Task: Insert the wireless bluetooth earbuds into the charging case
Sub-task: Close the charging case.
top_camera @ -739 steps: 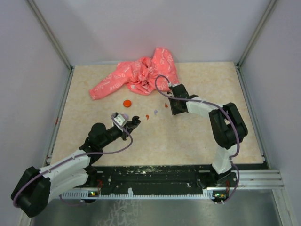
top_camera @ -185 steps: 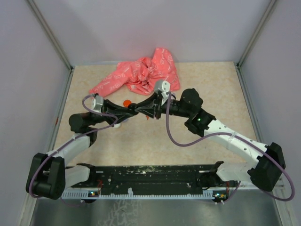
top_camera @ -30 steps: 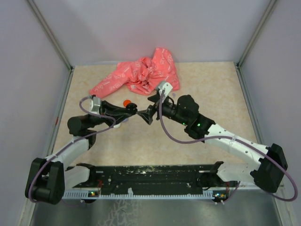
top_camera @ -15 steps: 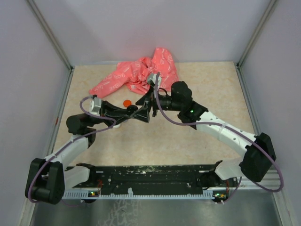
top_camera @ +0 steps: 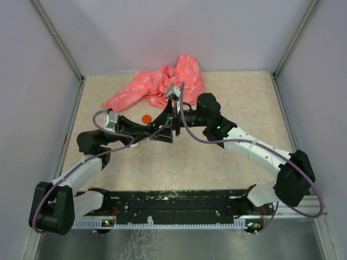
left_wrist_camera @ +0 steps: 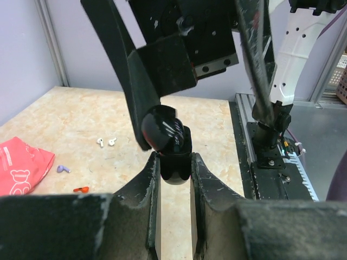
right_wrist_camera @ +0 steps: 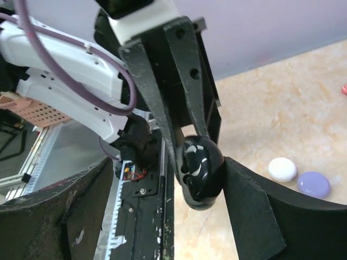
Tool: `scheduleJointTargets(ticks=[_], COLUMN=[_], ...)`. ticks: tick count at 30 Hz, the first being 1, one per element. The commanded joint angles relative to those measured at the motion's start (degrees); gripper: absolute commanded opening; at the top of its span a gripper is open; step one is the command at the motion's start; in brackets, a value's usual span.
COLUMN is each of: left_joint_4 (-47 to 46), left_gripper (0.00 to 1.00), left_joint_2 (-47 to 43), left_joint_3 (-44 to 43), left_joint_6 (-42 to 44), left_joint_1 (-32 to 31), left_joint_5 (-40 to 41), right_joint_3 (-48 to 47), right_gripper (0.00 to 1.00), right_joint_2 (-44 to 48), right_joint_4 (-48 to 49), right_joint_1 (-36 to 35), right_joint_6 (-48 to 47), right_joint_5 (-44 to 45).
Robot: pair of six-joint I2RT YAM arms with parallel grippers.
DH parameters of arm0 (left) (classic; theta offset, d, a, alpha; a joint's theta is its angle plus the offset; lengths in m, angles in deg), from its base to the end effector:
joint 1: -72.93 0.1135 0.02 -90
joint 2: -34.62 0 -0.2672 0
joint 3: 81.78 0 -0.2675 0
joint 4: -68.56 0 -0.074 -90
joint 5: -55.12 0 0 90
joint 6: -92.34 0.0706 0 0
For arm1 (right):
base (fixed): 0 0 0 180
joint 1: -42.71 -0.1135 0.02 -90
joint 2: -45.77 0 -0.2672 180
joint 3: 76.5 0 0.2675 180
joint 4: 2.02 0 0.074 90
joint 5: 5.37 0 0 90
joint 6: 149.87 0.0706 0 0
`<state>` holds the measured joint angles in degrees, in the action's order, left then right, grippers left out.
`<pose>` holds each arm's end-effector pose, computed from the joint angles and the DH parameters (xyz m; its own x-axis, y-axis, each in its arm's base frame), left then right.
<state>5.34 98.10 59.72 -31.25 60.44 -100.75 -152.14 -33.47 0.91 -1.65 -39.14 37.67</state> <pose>0.2047 -0.1113 0.3033 0.0673 -0.2466 -0.9668 0.9910 0.1293 0.0360 0.2208 0.2881 0.3578 -0.3617 -0.0158 -0.9322 -0.9320 -0.0186 0.3619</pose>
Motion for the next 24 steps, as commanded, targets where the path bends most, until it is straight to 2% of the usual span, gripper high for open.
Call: scheduleJointTargets(ticks=[1,10,13,19,24], left_joint_4=[0.23,2.82,7.68,21.0,22.2], left_gripper=[0.0,0.0,0.0,0.0,0.0], left_joint_2=[0.04,0.06,0.34,3.0,6.88], left_joint_3=[-1.71,-1.86,-2.2,-2.76,-1.56], left_joint_6=[0.71,1.47,2.83,4.16,0.67], left_joint_1=[0.19,0.19,0.19,0.19,1.0], left_joint_5=[-0.22,1.12,3.75,13.44,16.94], right_joint_3=[-0.42,1.2,2.33,5.21,9.17], right_gripper=[0.78,0.78,0.78,0.79,0.79], right_joint_2=[3.6,5.56,7.28,10.75,13.92], right_joint_4=[7.74,7.37,3.38,-8.2,-12.0], right_joint_1=[0.41,0.54,0.85,1.23,1.29], right_joint_6=[0.25,-1.57,-4.53,-8.82,-10.19], right_joint_5=[-3.94,-2.45,3.04,20.27,27.42])
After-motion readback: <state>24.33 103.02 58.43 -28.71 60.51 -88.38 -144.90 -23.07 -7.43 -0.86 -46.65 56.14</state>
